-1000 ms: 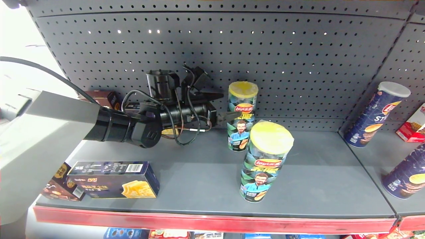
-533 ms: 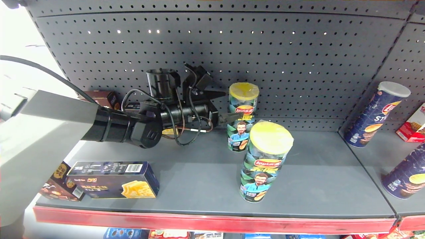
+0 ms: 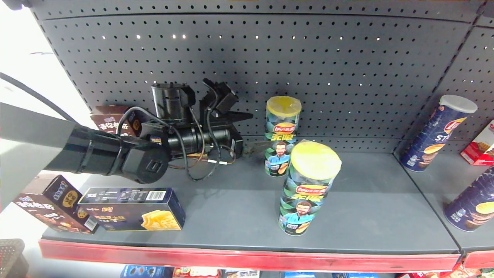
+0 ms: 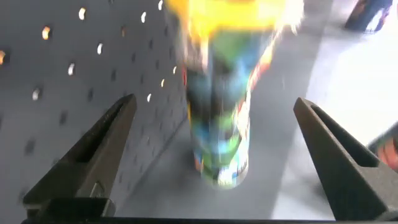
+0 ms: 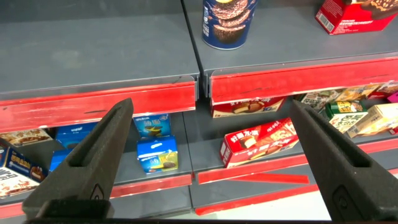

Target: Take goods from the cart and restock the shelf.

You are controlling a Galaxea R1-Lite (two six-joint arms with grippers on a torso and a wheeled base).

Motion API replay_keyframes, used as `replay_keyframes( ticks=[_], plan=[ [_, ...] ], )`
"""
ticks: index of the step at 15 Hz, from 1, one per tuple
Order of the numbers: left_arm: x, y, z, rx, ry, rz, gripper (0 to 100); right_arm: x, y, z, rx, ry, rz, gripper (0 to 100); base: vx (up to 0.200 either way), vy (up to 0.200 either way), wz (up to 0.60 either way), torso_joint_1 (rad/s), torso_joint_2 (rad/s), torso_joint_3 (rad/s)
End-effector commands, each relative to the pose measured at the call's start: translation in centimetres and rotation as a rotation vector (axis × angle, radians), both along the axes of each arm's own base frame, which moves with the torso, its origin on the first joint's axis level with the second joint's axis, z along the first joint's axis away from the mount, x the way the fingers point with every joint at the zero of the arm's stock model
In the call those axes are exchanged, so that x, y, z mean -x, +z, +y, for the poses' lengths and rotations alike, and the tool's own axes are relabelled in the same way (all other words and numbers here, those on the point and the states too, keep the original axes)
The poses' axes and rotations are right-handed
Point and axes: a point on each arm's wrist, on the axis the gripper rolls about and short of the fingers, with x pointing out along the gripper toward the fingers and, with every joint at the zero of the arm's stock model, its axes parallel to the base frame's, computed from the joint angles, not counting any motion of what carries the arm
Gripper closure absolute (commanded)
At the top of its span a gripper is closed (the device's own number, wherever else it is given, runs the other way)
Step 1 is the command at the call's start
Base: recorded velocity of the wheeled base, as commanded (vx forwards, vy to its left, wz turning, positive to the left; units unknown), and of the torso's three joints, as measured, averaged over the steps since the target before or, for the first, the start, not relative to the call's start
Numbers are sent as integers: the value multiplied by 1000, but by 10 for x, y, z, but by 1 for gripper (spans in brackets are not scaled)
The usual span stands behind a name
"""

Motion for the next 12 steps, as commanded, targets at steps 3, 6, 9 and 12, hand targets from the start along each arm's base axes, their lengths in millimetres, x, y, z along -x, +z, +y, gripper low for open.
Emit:
replay_keyframes(
  ticks=[3, 6, 9, 12],
  plan=[
    [17, 21, 7, -11, 179, 0, 0, 0, 0, 0, 0, 0, 1, 0, 0, 0, 0, 0, 0, 0],
    [25, 25, 6, -66, 346, 21, 0, 0, 0, 0, 0, 0, 1, 0, 0, 0, 0, 0, 0, 0],
    [31, 22, -5, -102, 529, 13, 0, 0, 0, 0, 0, 0, 1, 0, 0, 0, 0, 0, 0, 0],
    [26, 8, -10, -127, 579, 39, 0, 0, 0, 0, 0, 0, 1, 0, 0, 0, 0, 0, 0, 0]
  ],
)
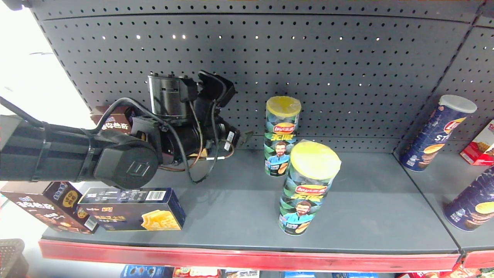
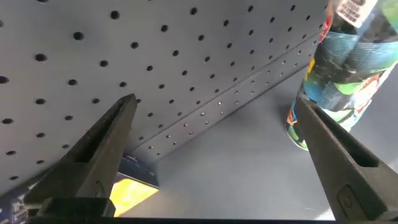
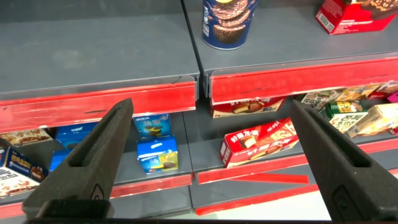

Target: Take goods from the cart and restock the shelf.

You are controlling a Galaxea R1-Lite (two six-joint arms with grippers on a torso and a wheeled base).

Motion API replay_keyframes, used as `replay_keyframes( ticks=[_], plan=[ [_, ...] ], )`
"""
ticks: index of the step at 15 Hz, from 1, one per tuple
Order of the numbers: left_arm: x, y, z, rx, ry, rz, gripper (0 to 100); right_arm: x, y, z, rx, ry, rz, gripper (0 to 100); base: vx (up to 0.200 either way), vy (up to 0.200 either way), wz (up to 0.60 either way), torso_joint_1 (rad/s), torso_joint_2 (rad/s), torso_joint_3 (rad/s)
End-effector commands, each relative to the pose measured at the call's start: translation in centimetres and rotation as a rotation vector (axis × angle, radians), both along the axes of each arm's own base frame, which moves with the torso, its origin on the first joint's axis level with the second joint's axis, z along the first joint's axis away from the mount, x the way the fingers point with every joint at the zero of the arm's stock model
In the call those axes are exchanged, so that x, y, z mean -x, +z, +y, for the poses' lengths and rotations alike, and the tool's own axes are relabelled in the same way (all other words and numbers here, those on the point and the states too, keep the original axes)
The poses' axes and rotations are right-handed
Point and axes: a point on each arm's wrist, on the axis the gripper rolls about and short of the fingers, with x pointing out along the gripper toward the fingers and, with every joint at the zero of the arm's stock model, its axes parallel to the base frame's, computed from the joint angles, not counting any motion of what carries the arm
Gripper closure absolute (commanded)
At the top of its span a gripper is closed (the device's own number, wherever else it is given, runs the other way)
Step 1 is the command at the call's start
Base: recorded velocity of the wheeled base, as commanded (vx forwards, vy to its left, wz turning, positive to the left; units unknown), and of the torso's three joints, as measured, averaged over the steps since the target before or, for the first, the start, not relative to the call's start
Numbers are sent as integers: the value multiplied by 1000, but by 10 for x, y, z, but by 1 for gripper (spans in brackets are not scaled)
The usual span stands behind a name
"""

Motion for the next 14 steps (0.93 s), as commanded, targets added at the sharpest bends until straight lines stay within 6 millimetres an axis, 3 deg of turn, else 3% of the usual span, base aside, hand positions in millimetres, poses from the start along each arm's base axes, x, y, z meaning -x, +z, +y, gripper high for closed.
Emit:
replay_keyframes(
  ticks=[1, 6, 14],
  plan=[
    [-5, -15, -6, -22, 25, 28, 0, 0, 0, 0, 0, 0, 1, 0, 0, 0, 0, 0, 0, 0],
    [-7, -46, -22, -44, 35, 69, 0, 0, 0, 0, 0, 0, 1, 0, 0, 0, 0, 0, 0, 0],
    [-14, -60, -36, -44, 25, 92, 0, 0, 0, 0, 0, 0, 1, 0, 0, 0, 0, 0, 0, 0]
  ],
)
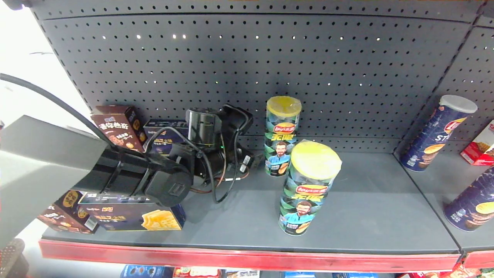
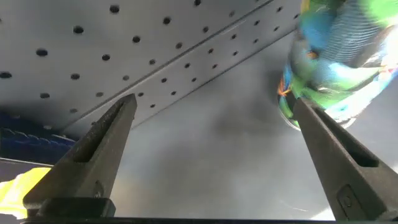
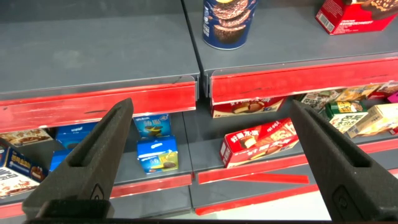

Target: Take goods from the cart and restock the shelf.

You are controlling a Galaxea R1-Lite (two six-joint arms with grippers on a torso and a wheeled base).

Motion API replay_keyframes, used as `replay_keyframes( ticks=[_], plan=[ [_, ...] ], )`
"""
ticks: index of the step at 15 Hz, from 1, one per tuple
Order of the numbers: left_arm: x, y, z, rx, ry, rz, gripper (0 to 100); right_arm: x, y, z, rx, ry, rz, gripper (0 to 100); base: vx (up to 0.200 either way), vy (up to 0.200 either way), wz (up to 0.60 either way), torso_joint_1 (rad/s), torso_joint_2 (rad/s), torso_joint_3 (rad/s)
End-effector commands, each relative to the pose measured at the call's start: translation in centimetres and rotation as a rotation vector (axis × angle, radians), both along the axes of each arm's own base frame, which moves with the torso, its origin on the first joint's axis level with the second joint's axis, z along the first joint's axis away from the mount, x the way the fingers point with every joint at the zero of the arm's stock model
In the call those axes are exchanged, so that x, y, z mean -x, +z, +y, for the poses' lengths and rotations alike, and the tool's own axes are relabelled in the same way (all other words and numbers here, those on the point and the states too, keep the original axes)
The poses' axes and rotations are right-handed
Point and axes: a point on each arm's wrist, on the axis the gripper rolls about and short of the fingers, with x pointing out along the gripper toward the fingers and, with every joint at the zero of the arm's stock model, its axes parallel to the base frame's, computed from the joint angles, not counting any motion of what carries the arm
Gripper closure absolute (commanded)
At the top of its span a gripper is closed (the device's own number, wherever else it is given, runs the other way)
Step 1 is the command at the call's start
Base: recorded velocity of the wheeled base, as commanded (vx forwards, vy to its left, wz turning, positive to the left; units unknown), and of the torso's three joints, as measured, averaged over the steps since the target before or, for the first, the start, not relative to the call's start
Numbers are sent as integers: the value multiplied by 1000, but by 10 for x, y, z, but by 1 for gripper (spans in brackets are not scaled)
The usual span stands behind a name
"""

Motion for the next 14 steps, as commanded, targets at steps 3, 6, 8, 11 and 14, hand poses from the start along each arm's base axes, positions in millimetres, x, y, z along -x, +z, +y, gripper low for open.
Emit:
replay_keyframes(
  ticks=[3, 6, 8, 11, 14],
  plan=[
    [-4, -4, -10, 10, -11, 3, 0, 0, 0, 0, 0, 0, 1, 0, 0, 0, 0, 0, 0, 0],
    [-3, -5, -14, 9, -18, 4, 0, 0, 0, 0, 0, 0, 1, 0, 0, 0, 0, 0, 0, 0],
    [-3, -3, -13, 11, -15, -2, 0, 0, 0, 0, 0, 0, 1, 0, 0, 0, 0, 0, 0, 0],
    [-3, 7, -8, 32, -5, -43, 0, 0, 0, 0, 0, 0, 1, 0, 0, 0, 0, 0, 0, 0],
    [15, 42, 7, 80, 16, -111, 0, 0, 0, 0, 0, 0, 1, 0, 0, 0, 0, 0, 0, 0]
  ],
)
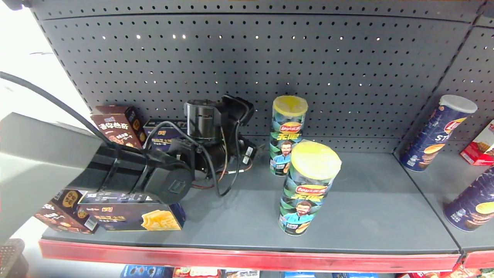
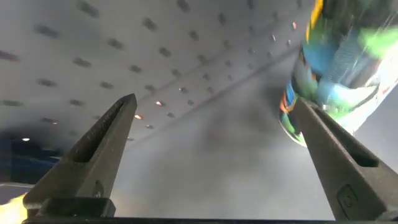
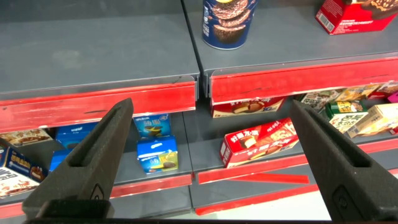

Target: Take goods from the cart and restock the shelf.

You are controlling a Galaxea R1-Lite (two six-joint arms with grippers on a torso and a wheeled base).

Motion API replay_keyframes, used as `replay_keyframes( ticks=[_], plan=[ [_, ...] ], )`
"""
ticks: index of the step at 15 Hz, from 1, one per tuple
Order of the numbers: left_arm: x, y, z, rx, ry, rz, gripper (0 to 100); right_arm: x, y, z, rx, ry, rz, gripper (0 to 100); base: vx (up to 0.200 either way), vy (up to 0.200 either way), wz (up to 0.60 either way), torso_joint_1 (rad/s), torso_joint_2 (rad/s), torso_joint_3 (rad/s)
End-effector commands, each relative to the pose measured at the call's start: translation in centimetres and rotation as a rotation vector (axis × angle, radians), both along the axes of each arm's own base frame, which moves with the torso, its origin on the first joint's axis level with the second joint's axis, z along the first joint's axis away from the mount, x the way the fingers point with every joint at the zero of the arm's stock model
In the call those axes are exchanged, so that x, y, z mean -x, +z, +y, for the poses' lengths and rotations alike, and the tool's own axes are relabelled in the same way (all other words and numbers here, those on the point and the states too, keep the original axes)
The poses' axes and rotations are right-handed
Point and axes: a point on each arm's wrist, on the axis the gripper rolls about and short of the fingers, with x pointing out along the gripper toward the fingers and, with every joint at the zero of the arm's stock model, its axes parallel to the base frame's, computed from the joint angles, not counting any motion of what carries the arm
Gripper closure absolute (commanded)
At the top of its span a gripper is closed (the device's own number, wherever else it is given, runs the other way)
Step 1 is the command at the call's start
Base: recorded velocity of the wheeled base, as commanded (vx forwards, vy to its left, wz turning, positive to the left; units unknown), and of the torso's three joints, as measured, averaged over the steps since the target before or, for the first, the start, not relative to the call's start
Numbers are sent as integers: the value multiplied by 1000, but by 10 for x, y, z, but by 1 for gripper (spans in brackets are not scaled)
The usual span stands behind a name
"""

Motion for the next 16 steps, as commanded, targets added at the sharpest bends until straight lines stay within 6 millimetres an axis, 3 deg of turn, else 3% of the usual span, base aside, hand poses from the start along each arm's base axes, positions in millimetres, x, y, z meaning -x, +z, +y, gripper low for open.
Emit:
replay_keyframes(
  ticks=[1, 3, 4, 7, 10, 11, 12, 13, 14, 16],
  plan=[
    [22, 35, 15, 46, 20, -63, 0, 0, 0, 0, 0, -1, 1, 0, 0, 0, 0, 0, 0, 0],
    [42, 58, 28, 74, 26, -104, 0, 0, 0, 0, 0, -1, 1, 0, 0, 0, 0, 0, 0, 0],
    [64, 73, 35, 99, 11, -132, 0, 0, 0, 0, 0, -1, 1, 0, 0, 0, 0, 0, 0, 0],
    [110, 90, 44, 180, -13, -144, 0, 0, 0, 0, 0, -1, 1, 0, 0, 0, 0, 0, 0, 0],
    [196, 97, 84, 237, -105, -176, 0, 0, 0, 0, 0, -1, 1, 0, 0, 0, 0, 0, 0, 0],
    [222, 93, 97, 256, -148, -185, 0, 0, 0, 0, 0, -1, 1, 0, 0, 0, 0, 0, 0, 0],
    [232, 88, 104, 262, -162, -186, 0, 0, 0, 0, 0, -1, 1, 0, 0, 0, 0, 0, 0, 0],
    [251, 76, 127, 267, -146, -191, 0, 0, 0, 0, 0, -1, 1, 0, 0, 0, 0, 0, 0, 0],
    [277, 53, 162, 264, -76, -215, 0, 0, 0, 0, 0, -1, 1, 0, 0, 0, 0, 0, 0, 0],
    [303, 22, 195, 268, 74, -276, 0, 0, 0, 0, 0, -1, 1, 0, 0, 0, 0, 0, 0, 0]
  ],
)
